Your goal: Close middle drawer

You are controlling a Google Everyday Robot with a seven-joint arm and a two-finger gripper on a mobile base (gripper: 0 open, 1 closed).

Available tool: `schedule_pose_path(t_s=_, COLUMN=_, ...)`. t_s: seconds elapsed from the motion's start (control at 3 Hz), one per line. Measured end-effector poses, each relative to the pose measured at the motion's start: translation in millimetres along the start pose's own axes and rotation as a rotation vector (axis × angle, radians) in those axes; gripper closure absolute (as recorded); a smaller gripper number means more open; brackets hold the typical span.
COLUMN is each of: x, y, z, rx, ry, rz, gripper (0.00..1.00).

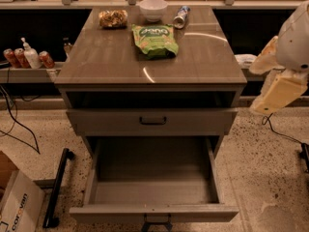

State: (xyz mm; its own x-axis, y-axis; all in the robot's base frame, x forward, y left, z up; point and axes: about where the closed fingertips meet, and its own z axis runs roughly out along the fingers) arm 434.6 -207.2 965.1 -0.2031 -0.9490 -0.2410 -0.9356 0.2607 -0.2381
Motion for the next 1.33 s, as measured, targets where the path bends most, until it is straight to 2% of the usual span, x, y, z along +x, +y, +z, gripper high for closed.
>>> schedule_pose_path(t_s=0.33, x=-5, y=25, z=24, rx=-0.066, ry=-0.051, rz=-0.006, gripper=0.61)
schedule_pose_path(t_s=0.67, x=-6, y=63, z=64, rx=-0.157, ry=-0.112, rz=-0.012, gripper=0.86)
schedule_pose_path(t_s=1.0, x=2, y=98, z=108, rx=-0.255, ry=-0.182, rz=-0.011, gripper=1.00)
schedule_pose_path(t_s=1.33, x=22, y=126, z=159, rx=-0.346, ry=-0.233, rz=0.017, gripper=1.00)
